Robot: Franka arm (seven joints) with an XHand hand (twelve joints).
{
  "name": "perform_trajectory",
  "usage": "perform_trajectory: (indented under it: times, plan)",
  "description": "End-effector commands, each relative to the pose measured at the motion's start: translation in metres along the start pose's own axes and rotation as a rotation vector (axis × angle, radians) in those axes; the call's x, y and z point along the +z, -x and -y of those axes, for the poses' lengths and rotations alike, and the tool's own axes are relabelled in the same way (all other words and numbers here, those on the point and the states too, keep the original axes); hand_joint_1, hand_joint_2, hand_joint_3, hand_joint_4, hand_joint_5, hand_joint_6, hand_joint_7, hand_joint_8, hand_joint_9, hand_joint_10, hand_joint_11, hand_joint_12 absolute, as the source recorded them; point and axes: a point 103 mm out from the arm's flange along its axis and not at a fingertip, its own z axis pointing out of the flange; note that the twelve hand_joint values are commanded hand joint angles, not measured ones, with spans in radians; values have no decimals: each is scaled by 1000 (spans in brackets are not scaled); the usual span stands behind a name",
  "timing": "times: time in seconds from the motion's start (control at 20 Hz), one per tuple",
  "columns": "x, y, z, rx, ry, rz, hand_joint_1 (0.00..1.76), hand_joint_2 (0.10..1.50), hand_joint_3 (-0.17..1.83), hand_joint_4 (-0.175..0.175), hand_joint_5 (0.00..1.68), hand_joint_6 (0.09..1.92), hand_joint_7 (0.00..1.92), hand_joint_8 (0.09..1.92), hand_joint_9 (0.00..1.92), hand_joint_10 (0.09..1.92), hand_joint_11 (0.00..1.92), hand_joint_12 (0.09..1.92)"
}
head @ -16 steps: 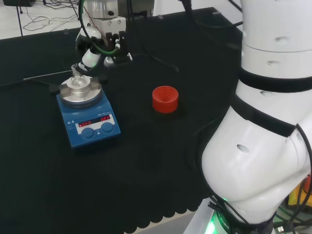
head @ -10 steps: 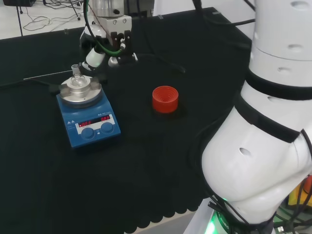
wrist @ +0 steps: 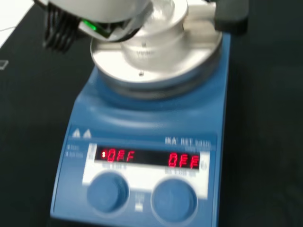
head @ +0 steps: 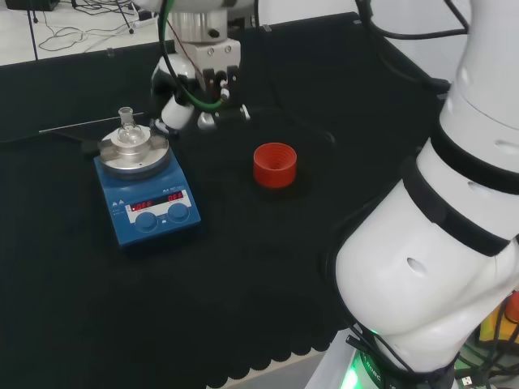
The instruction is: Turn on the heater.
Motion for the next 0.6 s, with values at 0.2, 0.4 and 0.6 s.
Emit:
perform_trajectory:
  times: [0.2, 0.4, 0.6]
  plan:
    - [33, -32, 52, 25, -90, 61, 992, 593, 755, -68, 534, 763, 851, 825, 1019, 656, 562, 1289]
    - [41, -43, 58, 13, -152, 89, 1093, 639, 754, -128, 513, 742, 1077, 987, 1305, 832, 1113, 1012]
    - [49, -47, 61, 7, -196, 90, 1141, 661, 755, -147, 510, 734, 1227, 1141, 1421, 1064, 1367, 978]
